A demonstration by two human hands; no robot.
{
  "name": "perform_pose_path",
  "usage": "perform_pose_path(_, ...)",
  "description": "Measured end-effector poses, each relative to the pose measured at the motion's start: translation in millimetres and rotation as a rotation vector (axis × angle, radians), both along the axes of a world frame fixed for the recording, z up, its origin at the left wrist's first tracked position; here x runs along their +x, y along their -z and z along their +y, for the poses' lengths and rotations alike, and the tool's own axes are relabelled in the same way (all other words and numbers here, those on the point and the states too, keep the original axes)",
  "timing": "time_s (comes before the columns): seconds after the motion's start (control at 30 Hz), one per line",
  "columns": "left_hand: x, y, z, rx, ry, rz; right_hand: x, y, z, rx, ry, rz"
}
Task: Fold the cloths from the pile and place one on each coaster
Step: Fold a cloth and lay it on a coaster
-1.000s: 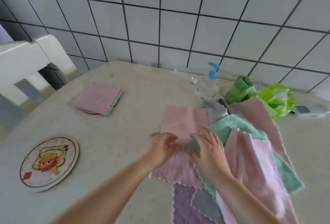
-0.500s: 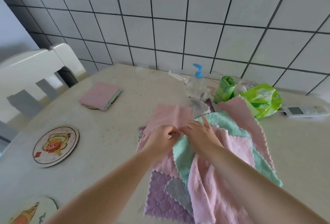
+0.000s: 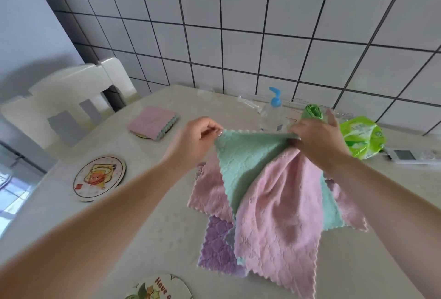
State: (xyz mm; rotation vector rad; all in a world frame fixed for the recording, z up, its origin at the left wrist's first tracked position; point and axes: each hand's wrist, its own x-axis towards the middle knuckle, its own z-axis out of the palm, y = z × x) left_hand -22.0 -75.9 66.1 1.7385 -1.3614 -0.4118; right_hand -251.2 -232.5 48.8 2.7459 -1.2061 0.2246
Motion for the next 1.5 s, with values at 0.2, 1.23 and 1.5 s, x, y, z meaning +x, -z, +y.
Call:
perform_pose_path(0.2,21,-39,-14,-0.078,-0.076,0.123,6,-56,-13,-0.186,0.069,-0.094)
perform_pose_path(1.23,157,-75,40,-0.59,-0.311,0.157,105,-102,43,0.501,0.012,-1.441)
perform_pose_path(1.5,151,-35,157,-0.731,-0.258,0.007,81,-46,174,0.419,-0.077,-1.402)
